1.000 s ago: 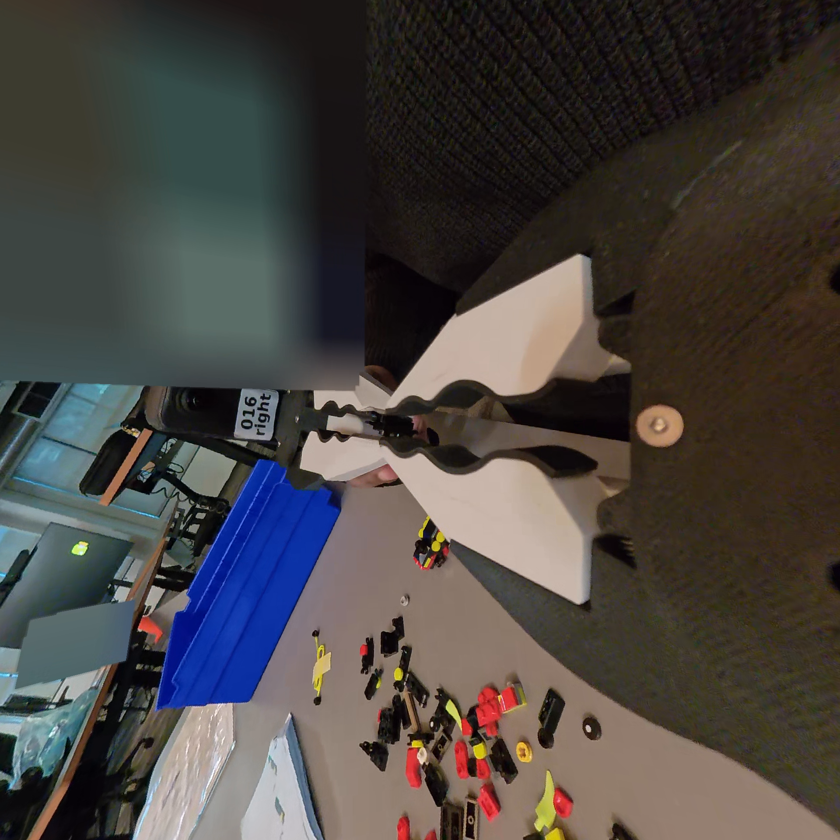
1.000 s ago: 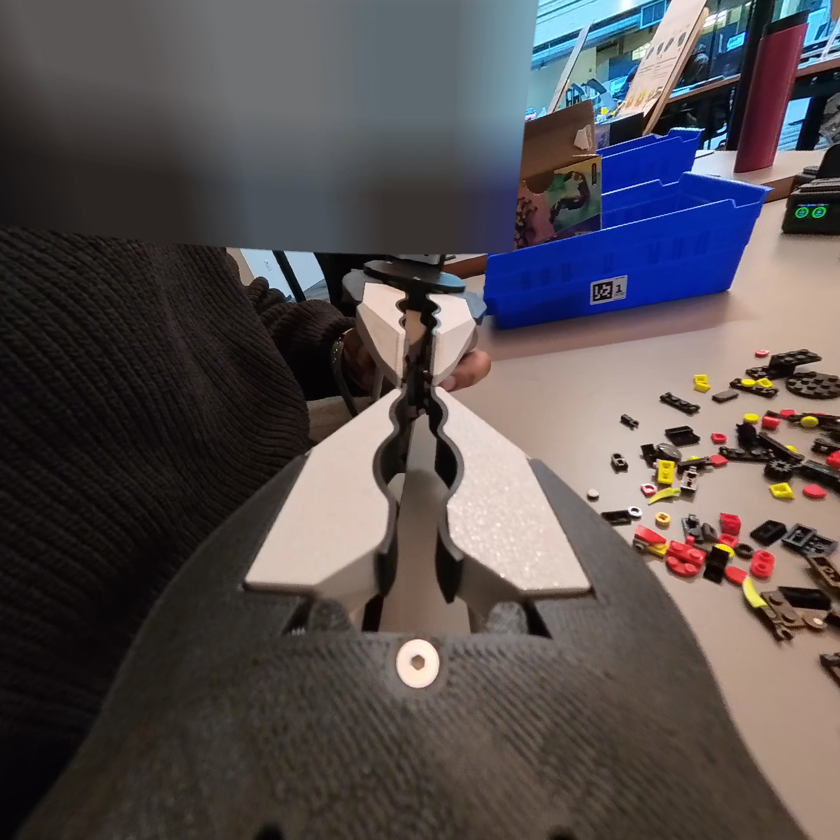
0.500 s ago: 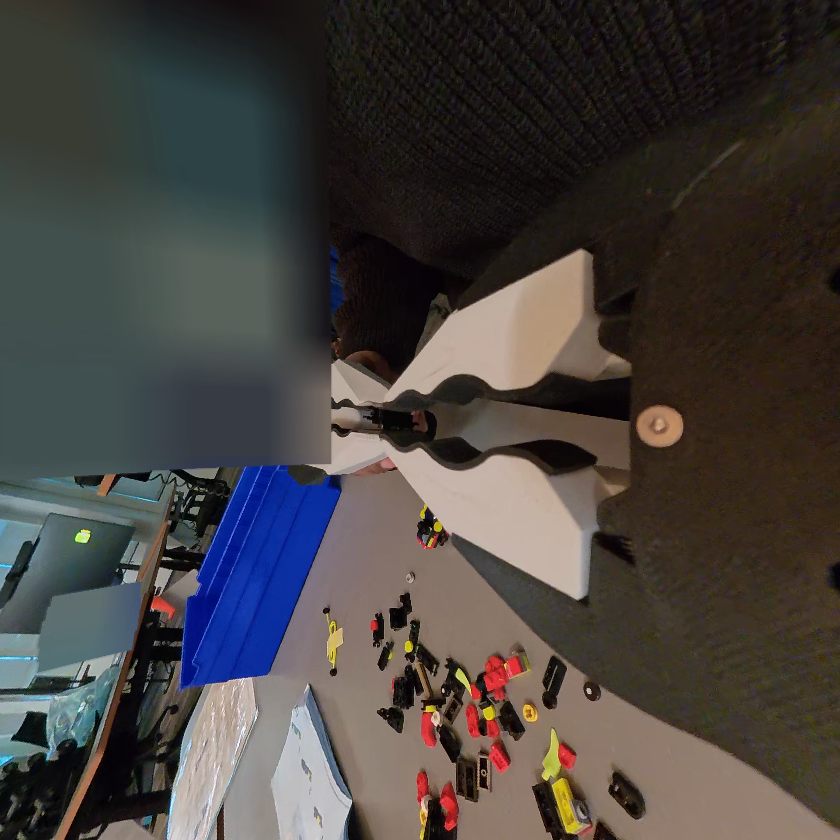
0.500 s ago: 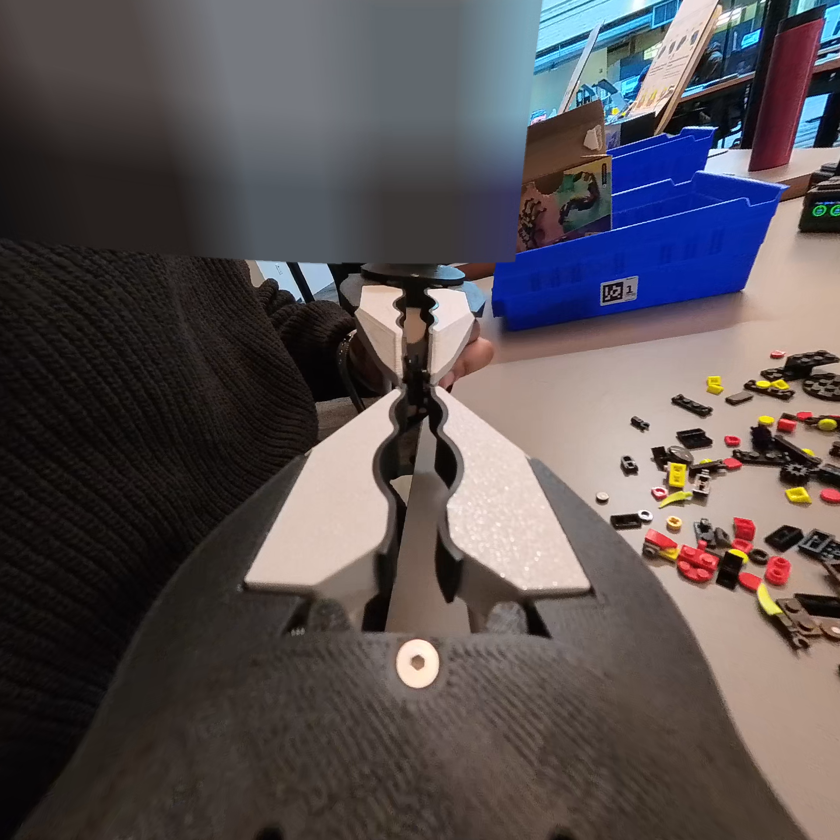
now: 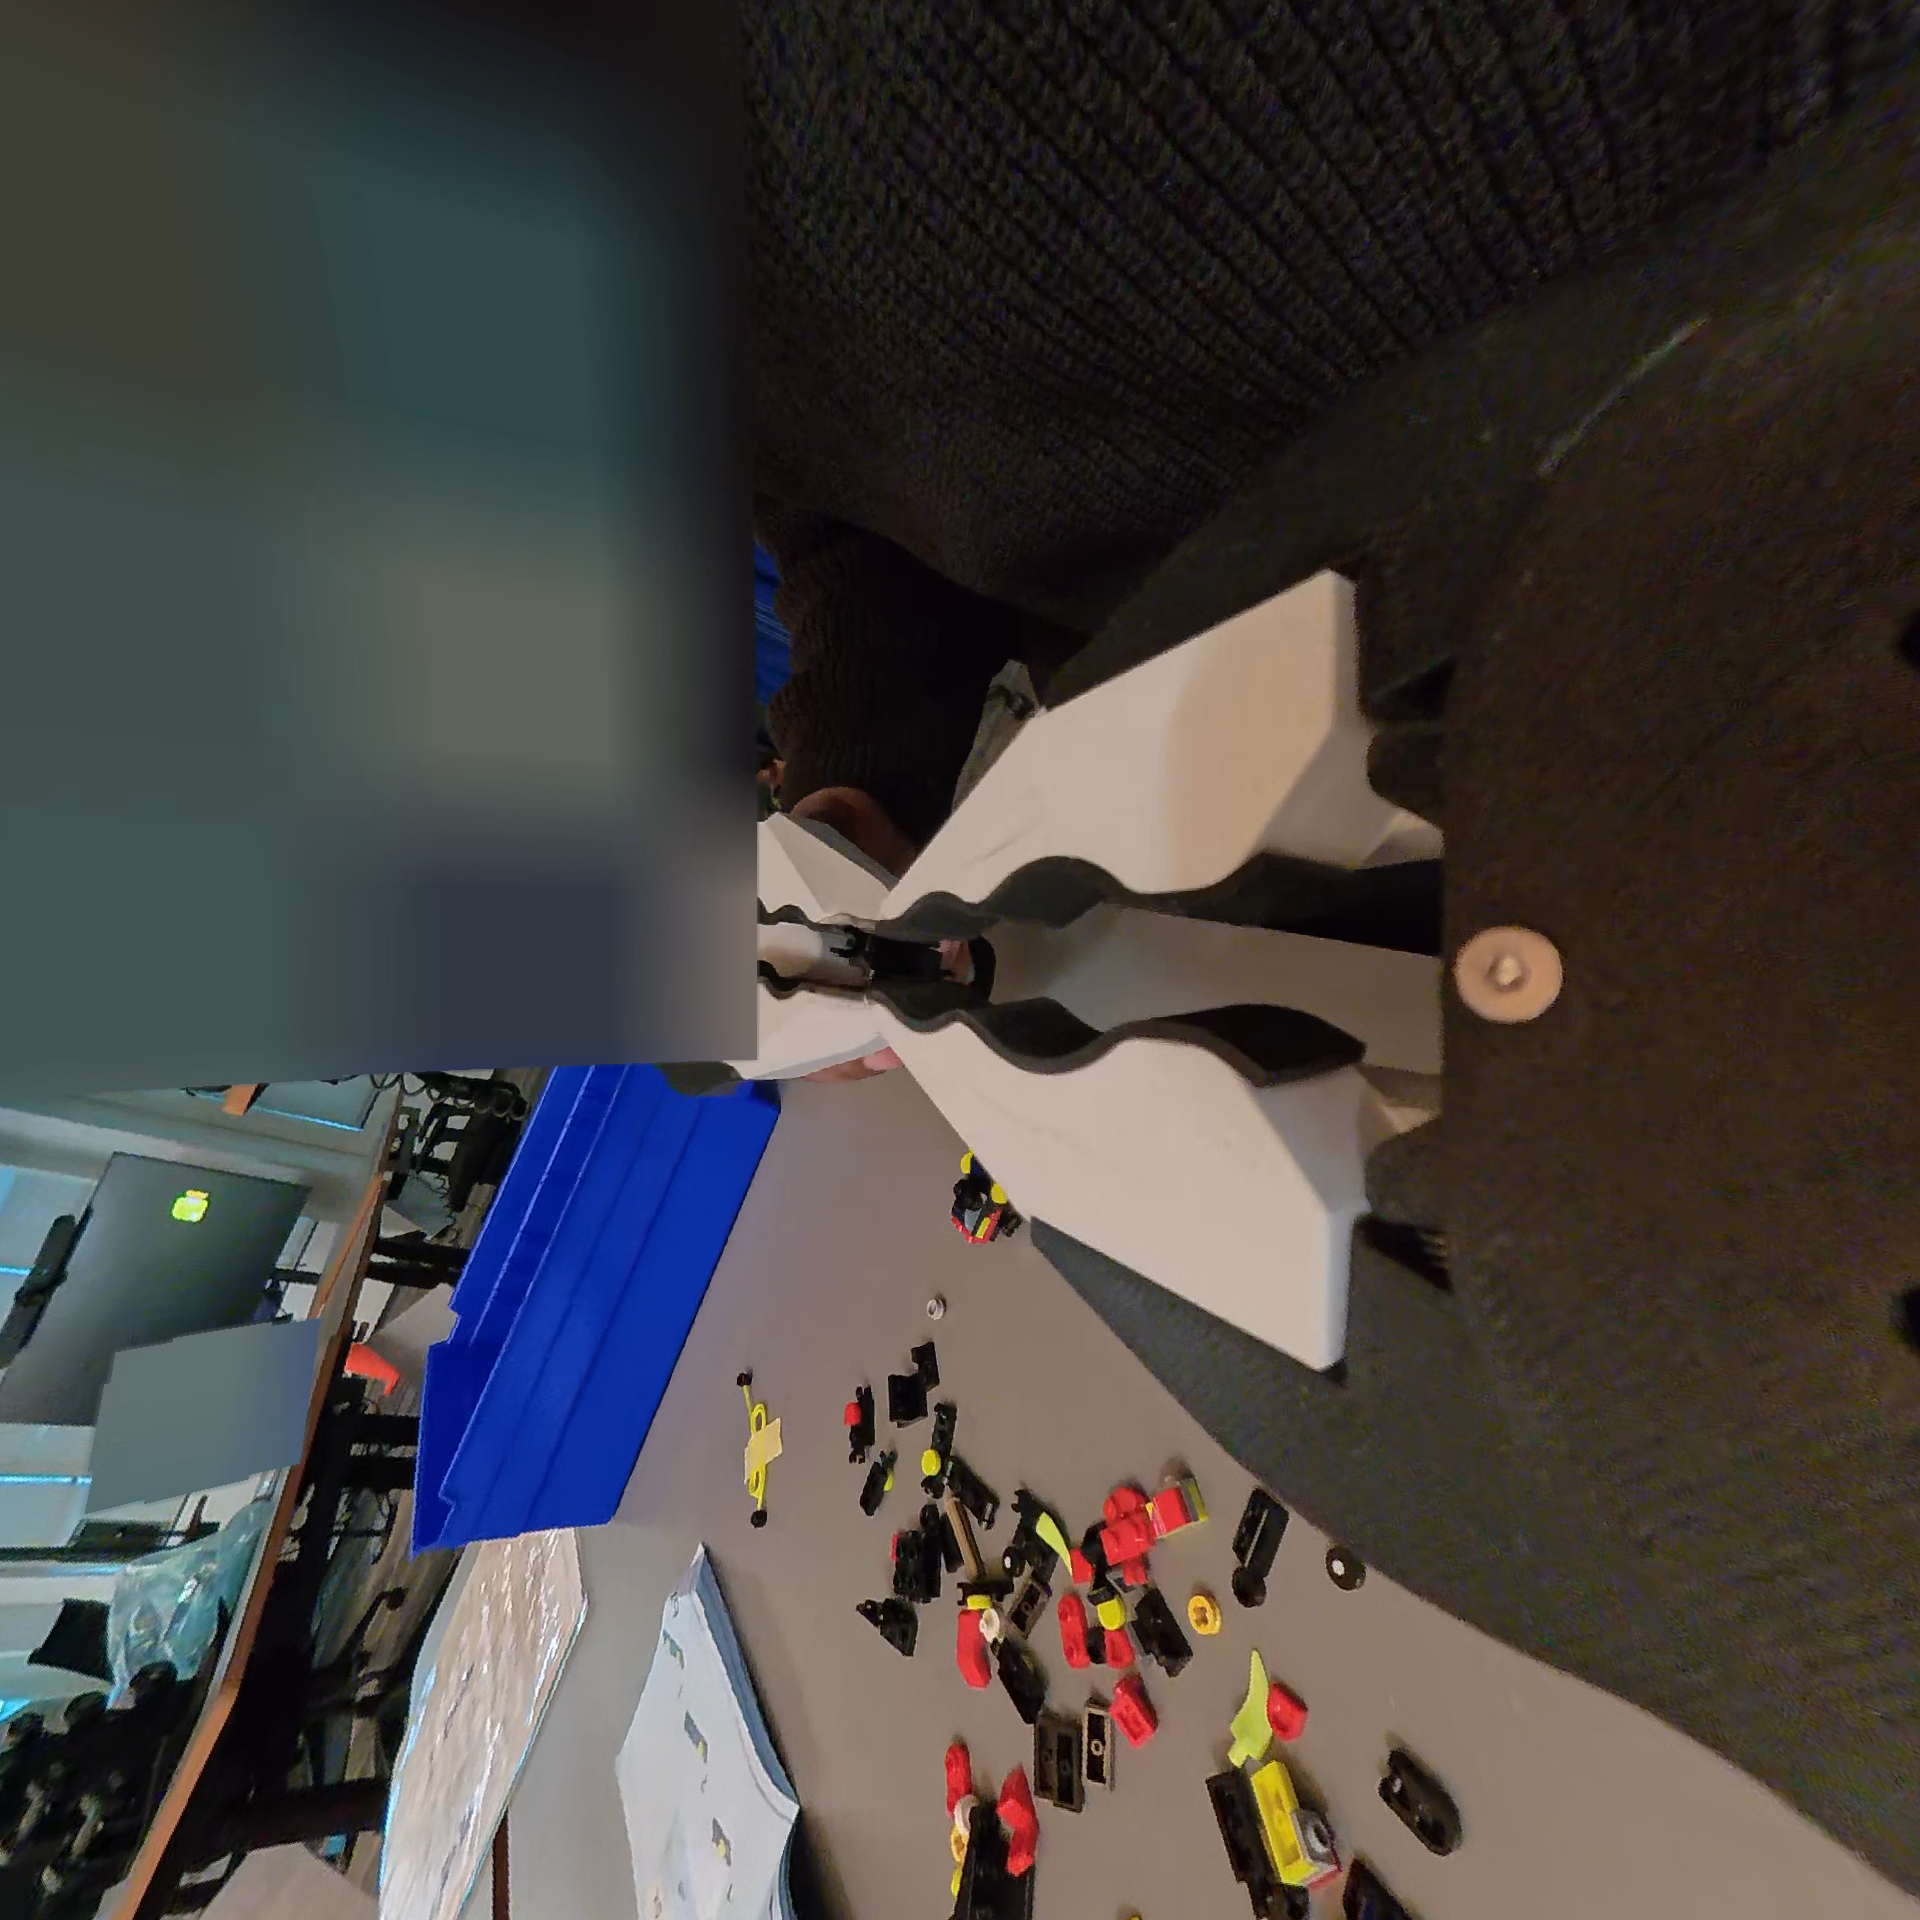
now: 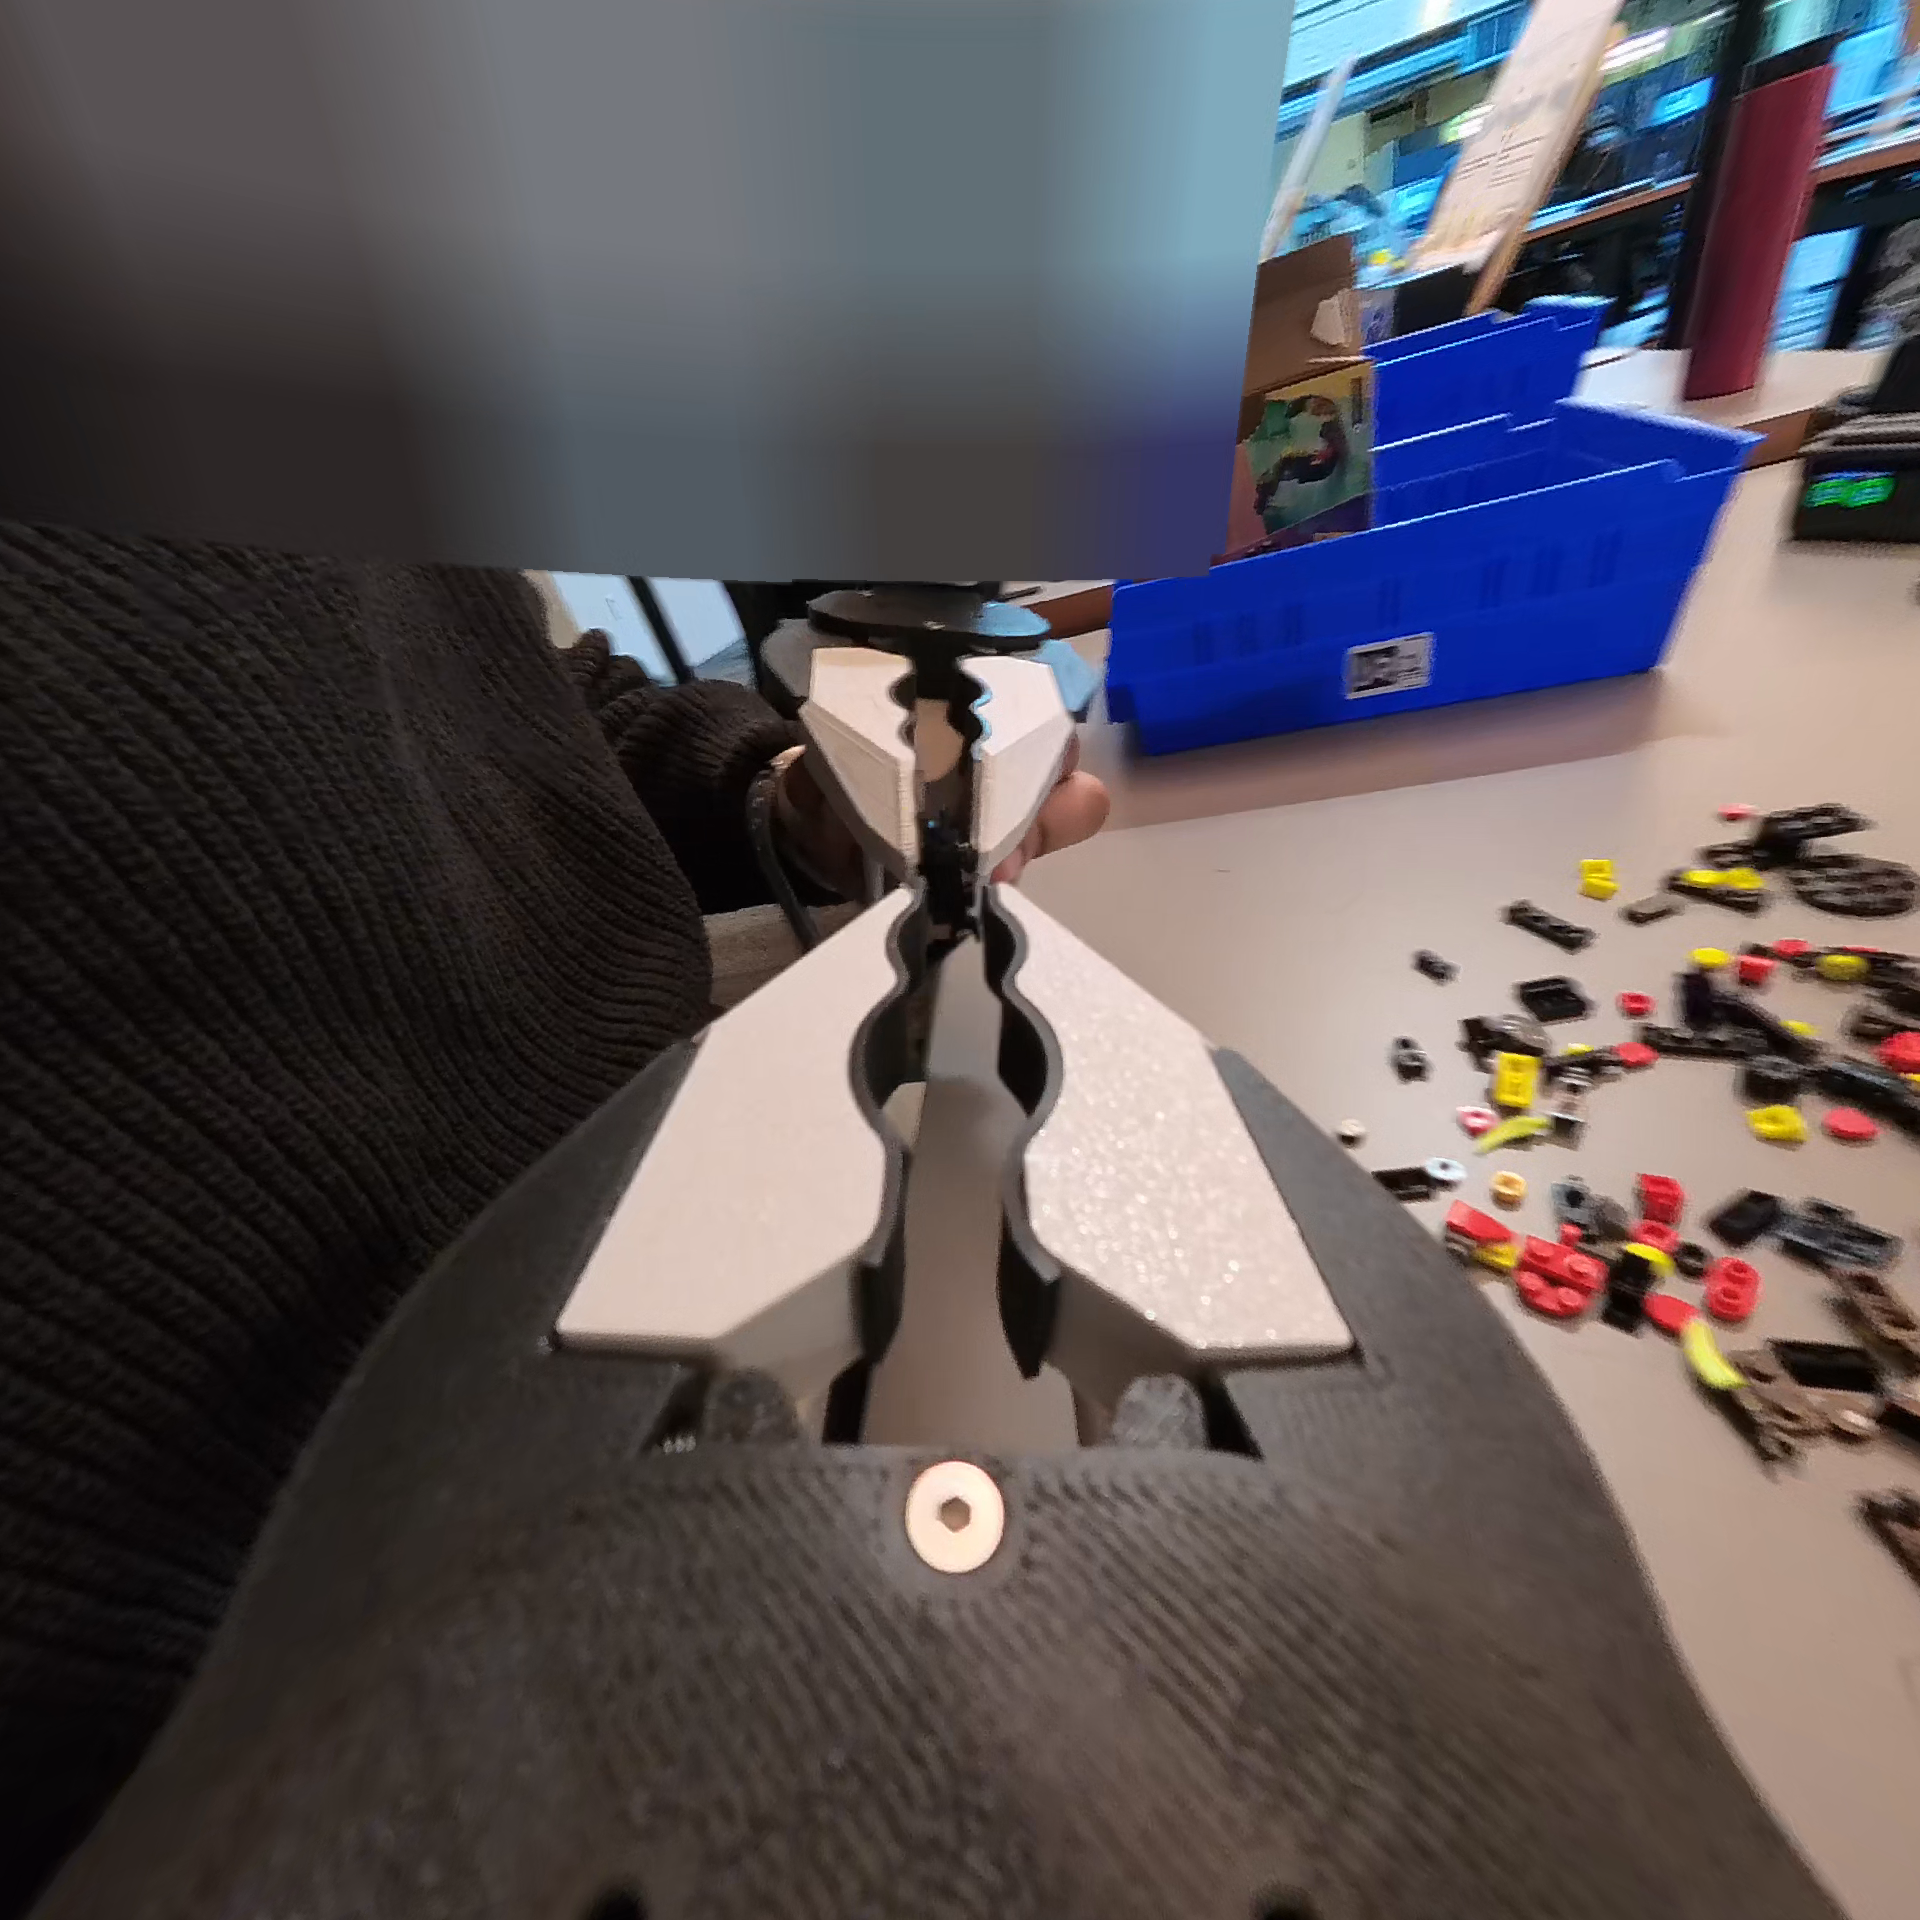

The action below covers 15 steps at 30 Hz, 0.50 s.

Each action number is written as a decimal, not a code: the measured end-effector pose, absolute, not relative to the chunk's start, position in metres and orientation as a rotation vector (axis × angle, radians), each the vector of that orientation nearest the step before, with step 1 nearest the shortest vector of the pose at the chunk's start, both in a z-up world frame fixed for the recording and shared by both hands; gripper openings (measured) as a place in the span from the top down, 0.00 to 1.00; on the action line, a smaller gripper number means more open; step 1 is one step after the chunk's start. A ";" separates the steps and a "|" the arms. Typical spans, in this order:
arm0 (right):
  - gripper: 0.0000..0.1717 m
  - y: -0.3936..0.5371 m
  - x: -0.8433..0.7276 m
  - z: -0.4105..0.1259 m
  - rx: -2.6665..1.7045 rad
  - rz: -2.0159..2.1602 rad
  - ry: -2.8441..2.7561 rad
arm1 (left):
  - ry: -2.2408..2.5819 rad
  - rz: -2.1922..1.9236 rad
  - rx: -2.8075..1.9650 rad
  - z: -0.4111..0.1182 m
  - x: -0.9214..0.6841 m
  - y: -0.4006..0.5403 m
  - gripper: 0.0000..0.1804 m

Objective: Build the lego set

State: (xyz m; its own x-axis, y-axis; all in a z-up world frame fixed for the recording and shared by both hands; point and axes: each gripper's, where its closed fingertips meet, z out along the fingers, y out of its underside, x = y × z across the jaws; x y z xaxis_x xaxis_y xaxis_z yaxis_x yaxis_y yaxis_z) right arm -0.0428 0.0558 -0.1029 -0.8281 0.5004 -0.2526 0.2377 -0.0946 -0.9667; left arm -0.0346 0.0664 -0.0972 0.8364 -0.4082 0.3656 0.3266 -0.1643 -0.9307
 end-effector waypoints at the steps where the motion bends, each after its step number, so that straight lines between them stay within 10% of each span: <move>1: 0.94 0.057 -0.044 -0.103 -0.815 2.002 -1.967 | 0.058 -0.647 -1.606 -0.097 -0.035 0.067 0.97; 15: 0.90 0.067 -0.044 -0.096 -0.710 1.843 -1.919 | -0.021 -0.723 -1.537 -0.091 -0.046 0.064 0.98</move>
State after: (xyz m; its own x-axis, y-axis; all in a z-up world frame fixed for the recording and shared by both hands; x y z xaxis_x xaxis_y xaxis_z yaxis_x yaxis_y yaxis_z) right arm -0.0443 0.0670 -0.0958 -0.7977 0.5991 -0.0683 0.0925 0.0095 -0.9957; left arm -0.0460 0.0642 -0.0907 0.7958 -0.4096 0.4460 0.4343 -0.1273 -0.8917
